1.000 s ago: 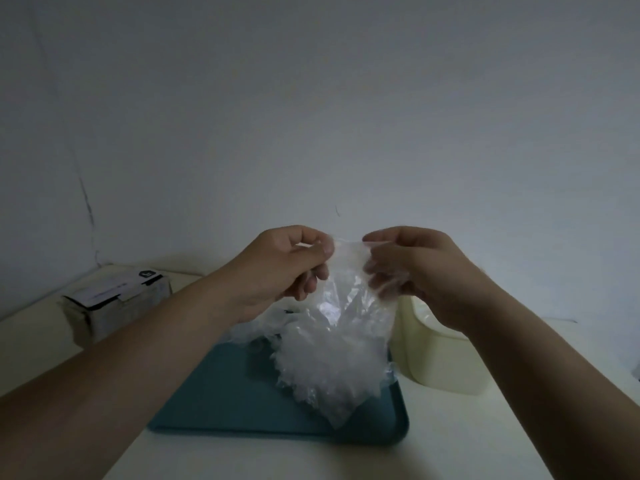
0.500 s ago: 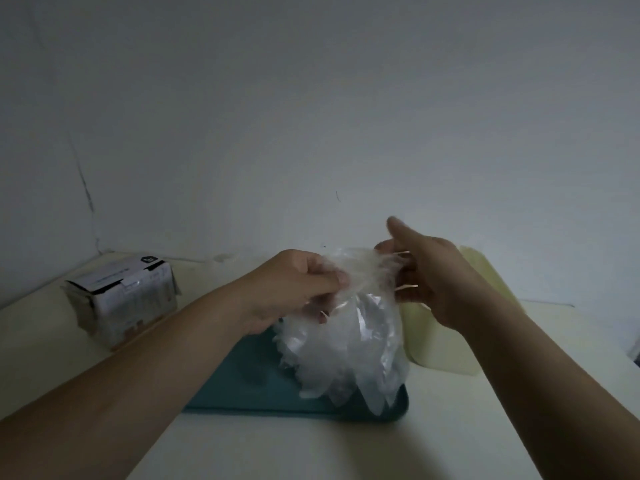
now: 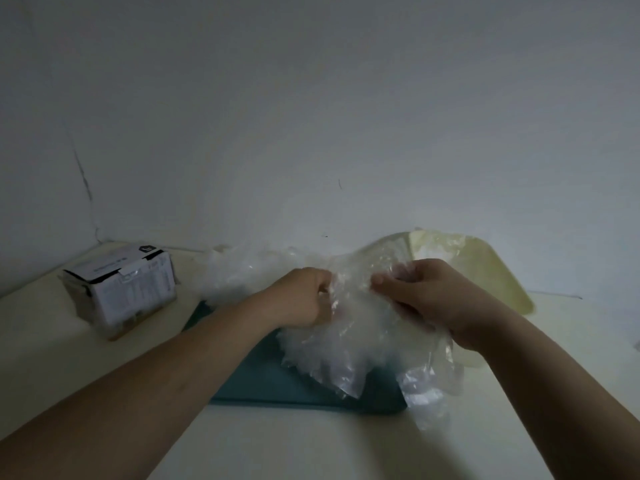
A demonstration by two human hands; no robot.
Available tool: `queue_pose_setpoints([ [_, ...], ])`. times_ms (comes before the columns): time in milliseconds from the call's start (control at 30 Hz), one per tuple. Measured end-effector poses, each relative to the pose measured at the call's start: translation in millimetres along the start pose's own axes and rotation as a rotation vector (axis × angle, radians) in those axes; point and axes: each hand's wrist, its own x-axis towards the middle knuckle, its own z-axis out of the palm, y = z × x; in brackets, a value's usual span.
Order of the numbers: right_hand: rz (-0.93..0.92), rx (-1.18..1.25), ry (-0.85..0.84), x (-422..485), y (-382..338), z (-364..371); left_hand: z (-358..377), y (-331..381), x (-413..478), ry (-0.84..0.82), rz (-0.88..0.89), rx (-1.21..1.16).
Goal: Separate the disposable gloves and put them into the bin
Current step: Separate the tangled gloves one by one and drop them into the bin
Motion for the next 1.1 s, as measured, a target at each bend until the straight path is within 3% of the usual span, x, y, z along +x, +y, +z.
queue_pose_setpoints([
  [133, -0.004, -0.218, -0.051, -9, 3, -1, 13, -9, 8, 0.05, 0.079, 0.08],
  [267, 0.023, -0.337, -0.101, -15, 7, 1, 0, -12, 10, 0.154, 0.056, -0.096],
  [400, -0.055, -0.316, -0.099, -16, 5, 3, -30, 4, 4, 0.386, 0.046, -0.254],
  [467, -0.159, -0.24, -0.032, -14, 1, 2, -49, 13, 1, 0.417, 0.019, -0.363],
  [533, -0.275, -0.2, 0.028, -13, -5, 1, -62, 21, -7, 0.345, 0.03, -0.536],
  [633, -0.426, -0.43, 0.127, -16, -20, -4, -70, 32, -21, 0.171, 0.106, -0.779],
  [700, -0.463, -0.46, 0.116, -16, -31, -7, -71, 37, -30, 0.033, 0.124, -0.868],
  [833, -0.327, -0.099, -0.066, -14, -36, -11, -61, 42, -41, -0.304, 0.08, -1.068],
  [933, -0.239, 0.15, -0.097, -12, -26, -12, -49, 43, -35, -0.292, 0.009, -1.11],
  [1033, -0.204, 0.172, -0.017, -11, -14, -14, -44, 35, -21, -0.203, -0.106, -1.243],
  [1100, -0.164, 0.165, 0.049, -10, -11, -20, -44, 33, -15, -0.178, -0.109, -1.174],
])
